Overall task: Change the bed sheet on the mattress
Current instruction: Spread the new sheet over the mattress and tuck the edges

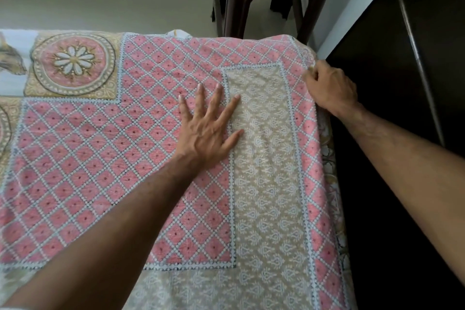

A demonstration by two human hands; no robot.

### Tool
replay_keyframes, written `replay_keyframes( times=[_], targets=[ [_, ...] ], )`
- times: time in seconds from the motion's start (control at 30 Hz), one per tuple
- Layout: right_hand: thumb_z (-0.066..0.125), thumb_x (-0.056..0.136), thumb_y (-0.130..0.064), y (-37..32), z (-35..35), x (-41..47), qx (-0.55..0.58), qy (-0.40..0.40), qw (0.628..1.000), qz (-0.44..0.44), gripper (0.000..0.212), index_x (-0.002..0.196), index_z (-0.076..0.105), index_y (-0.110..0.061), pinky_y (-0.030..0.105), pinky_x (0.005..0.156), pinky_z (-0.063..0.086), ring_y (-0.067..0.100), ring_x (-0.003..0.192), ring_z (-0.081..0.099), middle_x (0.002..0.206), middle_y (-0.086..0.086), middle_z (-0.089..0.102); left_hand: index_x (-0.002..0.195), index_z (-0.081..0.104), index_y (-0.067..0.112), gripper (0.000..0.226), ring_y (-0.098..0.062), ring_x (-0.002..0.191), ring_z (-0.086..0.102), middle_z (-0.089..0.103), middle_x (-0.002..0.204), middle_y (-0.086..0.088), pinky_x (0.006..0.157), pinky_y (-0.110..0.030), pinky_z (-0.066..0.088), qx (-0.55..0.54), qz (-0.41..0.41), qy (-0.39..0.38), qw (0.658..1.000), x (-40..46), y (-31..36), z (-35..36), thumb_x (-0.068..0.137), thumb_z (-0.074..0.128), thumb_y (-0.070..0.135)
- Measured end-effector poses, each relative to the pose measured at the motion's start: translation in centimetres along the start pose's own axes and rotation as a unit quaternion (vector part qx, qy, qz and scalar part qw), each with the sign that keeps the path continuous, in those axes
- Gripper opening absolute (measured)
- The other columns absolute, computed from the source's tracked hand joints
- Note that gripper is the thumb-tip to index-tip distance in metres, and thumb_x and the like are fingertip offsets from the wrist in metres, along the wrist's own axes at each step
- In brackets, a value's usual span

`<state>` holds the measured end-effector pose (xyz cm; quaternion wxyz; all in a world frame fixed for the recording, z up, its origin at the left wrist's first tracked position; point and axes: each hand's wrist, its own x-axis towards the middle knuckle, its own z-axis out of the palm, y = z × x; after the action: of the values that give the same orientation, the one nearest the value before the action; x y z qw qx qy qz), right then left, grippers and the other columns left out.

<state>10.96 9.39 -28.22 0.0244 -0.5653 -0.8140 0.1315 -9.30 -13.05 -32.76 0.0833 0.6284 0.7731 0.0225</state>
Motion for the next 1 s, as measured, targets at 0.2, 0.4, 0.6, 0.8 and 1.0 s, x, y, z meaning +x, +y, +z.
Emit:
replay_keyframes(
  times=[0.2,0.4,0.6,0.8,1.0],
  targets=[
    [0.044,0.100,-0.050,-1.5,0.2,4.4,0.000,-0.038,0.999,-0.007,0.033,0.090,0.054,-0.021,0.038,0.076,0.043,0.035,0.100,0.061,0.104,0.011,0.064,0.159,-0.011,0.040,0.074,-0.040,0.153,-0.015,-0.012,0.169,-0.007,0.116,-0.073,-0.001,0.003,-0.001,0.005,1.000,0.0,0.0,0.3,0.096,0.008,0.075],
    [0.042,0.105,-0.038,-0.9,0.1,4.6,-0.051,0.017,0.997,-0.047,0.030,0.112,0.061,-0.017,0.037,0.076,0.039,0.037,0.102,0.062,0.110,0.015,0.066,0.159,-0.009,0.043,0.075,-0.038,0.153,-0.015,-0.013,0.169,-0.004,0.115,-0.075,0.000,-0.002,0.019,-0.001,1.000,1.5,-0.7,-0.4,0.095,0.010,0.078],
    [0.041,0.105,-0.041,1.5,1.3,0.5,0.246,0.021,0.963,0.113,0.025,0.103,0.043,-0.016,0.032,0.077,0.041,0.023,0.102,0.056,0.108,0.004,0.054,0.158,-0.009,0.044,0.075,-0.038,0.153,-0.015,-0.015,0.169,-0.004,0.114,-0.076,0.000,0.001,0.016,0.008,1.000,2.4,-0.9,-0.2,0.094,0.007,0.079],
    [0.039,0.105,-0.043,5.4,4.6,-8.5,0.210,0.021,0.971,0.111,0.032,0.083,0.044,-0.020,0.035,0.065,0.039,0.032,0.080,0.060,0.085,0.011,0.061,0.158,-0.009,0.045,0.075,-0.036,0.153,-0.019,-0.015,0.169,-0.003,0.114,-0.076,-0.004,-0.002,0.017,-0.006,1.000,2.3,-0.7,-0.5,0.094,0.008,0.079],
    [0.044,0.104,-0.027,7.3,4.7,-7.4,0.128,0.076,0.987,0.068,0.025,0.081,0.043,-0.018,0.034,0.060,0.030,0.035,0.074,0.059,0.081,0.017,0.061,0.159,-0.010,0.040,0.076,-0.034,0.154,-0.016,-0.013,0.169,-0.003,0.115,-0.075,-0.004,-0.002,0.015,-0.024,1.000,2.4,-0.1,-0.8,0.094,0.005,0.077]
  ],
)
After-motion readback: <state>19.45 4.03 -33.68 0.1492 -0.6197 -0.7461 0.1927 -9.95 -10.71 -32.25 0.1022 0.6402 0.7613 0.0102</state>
